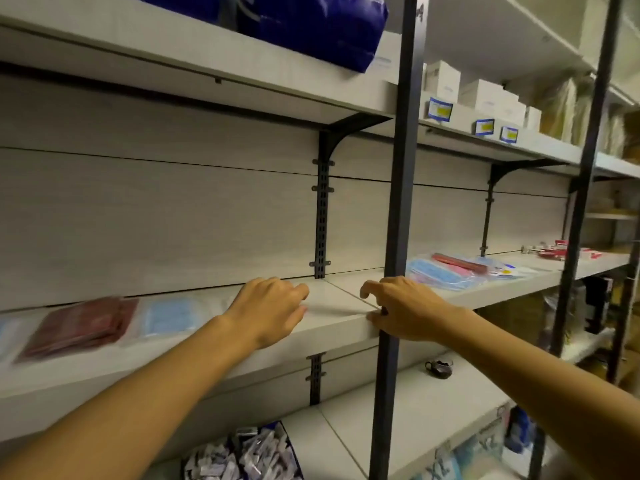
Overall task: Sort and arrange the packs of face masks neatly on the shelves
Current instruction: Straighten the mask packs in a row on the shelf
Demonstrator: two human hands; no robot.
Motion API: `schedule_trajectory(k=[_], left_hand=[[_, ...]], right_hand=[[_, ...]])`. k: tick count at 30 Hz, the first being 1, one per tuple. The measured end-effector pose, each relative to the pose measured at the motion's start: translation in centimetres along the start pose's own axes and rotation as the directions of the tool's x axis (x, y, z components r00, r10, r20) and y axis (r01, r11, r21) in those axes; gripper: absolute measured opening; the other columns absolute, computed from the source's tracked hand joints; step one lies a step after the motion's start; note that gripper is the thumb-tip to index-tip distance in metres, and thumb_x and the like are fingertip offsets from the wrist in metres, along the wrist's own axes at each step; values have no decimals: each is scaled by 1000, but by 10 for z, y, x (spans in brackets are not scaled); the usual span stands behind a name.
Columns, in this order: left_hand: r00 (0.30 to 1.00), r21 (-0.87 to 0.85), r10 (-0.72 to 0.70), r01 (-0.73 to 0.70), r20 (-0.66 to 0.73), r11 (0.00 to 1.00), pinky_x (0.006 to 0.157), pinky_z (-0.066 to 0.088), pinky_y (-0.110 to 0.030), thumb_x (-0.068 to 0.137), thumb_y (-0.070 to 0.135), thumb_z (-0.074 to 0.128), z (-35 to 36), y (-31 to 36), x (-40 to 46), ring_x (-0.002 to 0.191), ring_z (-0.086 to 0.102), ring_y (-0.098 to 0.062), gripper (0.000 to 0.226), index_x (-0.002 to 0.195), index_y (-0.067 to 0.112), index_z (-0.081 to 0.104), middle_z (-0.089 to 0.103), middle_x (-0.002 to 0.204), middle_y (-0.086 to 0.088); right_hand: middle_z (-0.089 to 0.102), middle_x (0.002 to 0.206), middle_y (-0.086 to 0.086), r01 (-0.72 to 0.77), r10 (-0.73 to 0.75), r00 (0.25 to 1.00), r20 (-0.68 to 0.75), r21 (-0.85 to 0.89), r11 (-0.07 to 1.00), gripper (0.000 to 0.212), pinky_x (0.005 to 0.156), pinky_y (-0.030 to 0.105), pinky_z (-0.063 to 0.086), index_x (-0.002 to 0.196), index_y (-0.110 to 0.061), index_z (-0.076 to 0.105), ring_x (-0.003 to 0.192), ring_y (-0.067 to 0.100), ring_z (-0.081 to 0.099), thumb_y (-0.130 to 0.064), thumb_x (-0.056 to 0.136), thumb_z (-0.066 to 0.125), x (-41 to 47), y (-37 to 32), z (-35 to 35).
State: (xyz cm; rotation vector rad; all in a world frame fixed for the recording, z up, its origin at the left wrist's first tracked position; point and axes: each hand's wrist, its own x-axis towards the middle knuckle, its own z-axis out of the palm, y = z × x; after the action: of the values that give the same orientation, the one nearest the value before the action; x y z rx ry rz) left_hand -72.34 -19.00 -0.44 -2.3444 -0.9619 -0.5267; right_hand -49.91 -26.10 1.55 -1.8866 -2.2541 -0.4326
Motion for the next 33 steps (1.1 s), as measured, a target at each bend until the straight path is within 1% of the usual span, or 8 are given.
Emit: schedule_trajectory(k=[5, 11, 14, 18, 22, 25, 30, 33], left_hand=[[1000, -7, -2, 2, -13, 1000, 80, 50, -35, 100, 39, 34, 4, 51, 40, 95, 61, -21, 31, 116, 20, 53, 65, 108, 2], [1000, -85, -10, 10, -7, 996, 81, 51, -36, 99, 37, 36, 23, 125, 85, 94, 61, -21, 30, 117, 20, 53, 65, 106, -1], [999, -96, 21, -18, 32, 995, 79, 50, -38, 100, 34, 36, 33, 163, 106, 94, 61, -24, 28, 115, 19, 52, 64, 106, -4], [995, -55, 84, -81, 56, 995, 78, 48, -37, 99, 32, 34, 44, 201, 138, 96, 60, -27, 29, 117, 17, 52, 64, 109, -6], [989, -46, 129, -126, 73, 991, 79, 44, -37, 99, 33, 36, 59, 228, 173, 100, 58, -28, 29, 118, 17, 51, 63, 112, -7], [982, -14, 166, -165, 89, 986, 75, 45, -37, 98, 32, 36, 77, 249, 207, 96, 59, -28, 25, 113, 17, 50, 64, 109, -7], [977, 4, 195, -196, 89, 981, 70, 41, -33, 98, 32, 36, 103, 275, 268, 96, 60, -28, 24, 110, 18, 51, 64, 107, -7], [981, 7, 177, -178, 75, 984, 67, 38, -32, 98, 34, 37, 120, 282, 307, 95, 59, -27, 24, 110, 18, 51, 64, 107, -7]], right_hand=[[58, 126, 4, 8, -9, 1000, -11, -42, 999, 42, 95, 31, 46, 136, -23, 44, 114, 20, 56, -34, 97, 54, -20, 63, 0], [57, 126, 3, 1, 7, 996, 91, -83, 997, 44, 93, 28, 48, 135, -26, 44, 111, 17, 55, -38, 95, 56, -53, 149, 13], [56, 128, 3, -28, 34, 995, 96, -59, 998, 44, 89, 26, 51, 134, -24, 46, 104, 13, 56, -37, 94, 58, -66, 193, 16], [56, 123, 0, -66, 65, 991, 117, -2, 998, 43, 79, 18, 47, 134, -23, 46, 91, 5, 49, -35, 94, 57, -78, 235, 34], [60, 118, 1, -117, 107, 982, 153, 57, 992, 43, 83, 24, 52, 134, -27, 44, 97, 11, 59, -38, 94, 56, -90, 267, 69], [62, 114, 0, -170, 157, 970, 188, 52, 984, 44, 86, 30, 53, 135, -29, 43, 101, 14, 59, -41, 94, 56, -99, 303, 89], [65, 111, -1, -255, 240, 957, 160, 84, 963, 43, 85, 28, 55, 134, -26, 46, 91, 9, 63, -35, 93, 59, -90, 379, 90], [65, 111, 0, -265, 253, 958, 133, 80, 961, 44, 85, 29, 56, 132, -26, 48, 93, 11, 64, -35, 91, 61, -74, 420, 89]])
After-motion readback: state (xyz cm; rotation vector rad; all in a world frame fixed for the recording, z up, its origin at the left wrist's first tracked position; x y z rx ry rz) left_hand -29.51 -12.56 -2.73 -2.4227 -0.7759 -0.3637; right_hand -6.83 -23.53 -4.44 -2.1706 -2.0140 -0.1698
